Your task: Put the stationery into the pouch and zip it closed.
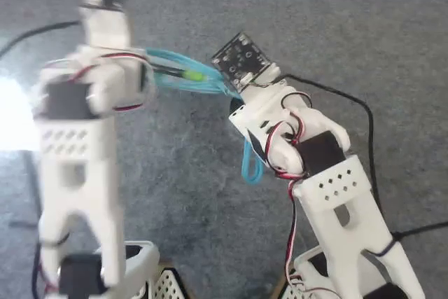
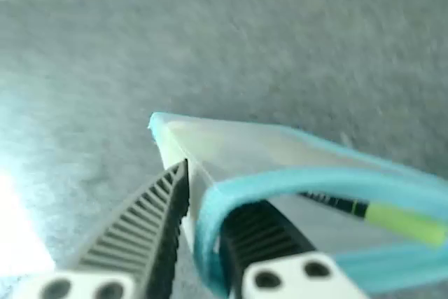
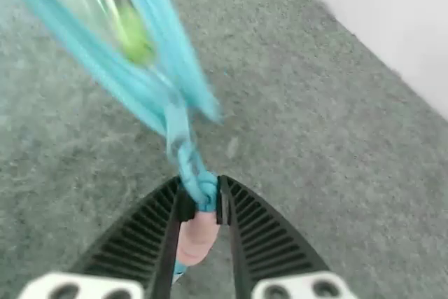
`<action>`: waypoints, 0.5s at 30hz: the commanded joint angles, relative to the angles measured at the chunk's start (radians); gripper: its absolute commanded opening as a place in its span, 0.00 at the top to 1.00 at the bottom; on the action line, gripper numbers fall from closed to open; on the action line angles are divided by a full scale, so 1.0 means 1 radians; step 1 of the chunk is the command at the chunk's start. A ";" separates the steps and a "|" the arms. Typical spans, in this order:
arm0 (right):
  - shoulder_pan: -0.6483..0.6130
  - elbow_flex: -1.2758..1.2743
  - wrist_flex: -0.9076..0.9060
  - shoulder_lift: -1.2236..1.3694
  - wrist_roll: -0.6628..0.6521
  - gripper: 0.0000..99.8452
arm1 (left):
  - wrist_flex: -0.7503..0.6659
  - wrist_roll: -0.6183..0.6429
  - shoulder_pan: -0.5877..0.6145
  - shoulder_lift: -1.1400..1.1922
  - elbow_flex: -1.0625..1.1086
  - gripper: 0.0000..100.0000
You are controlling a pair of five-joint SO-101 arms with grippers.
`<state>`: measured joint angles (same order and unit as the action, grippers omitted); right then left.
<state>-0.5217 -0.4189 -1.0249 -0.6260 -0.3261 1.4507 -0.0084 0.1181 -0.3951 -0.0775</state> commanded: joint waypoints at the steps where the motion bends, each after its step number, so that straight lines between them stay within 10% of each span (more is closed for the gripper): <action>1: -0.002 -0.018 0.027 -0.054 0.008 0.99 | -0.037 -0.017 -0.008 -0.041 0.137 0.99; 6: -0.002 -0.077 0.044 -0.061 0.008 0.99 | -0.313 -0.074 -0.072 0.106 0.576 0.99; 15: 0.002 -0.072 0.044 -0.064 0.006 0.99 | -0.025 -0.031 0.023 -0.011 0.073 0.99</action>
<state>-0.5201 -0.5017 -1.0004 -0.6490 -0.3276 1.3924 -0.0637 0.1135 -0.3245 0.1404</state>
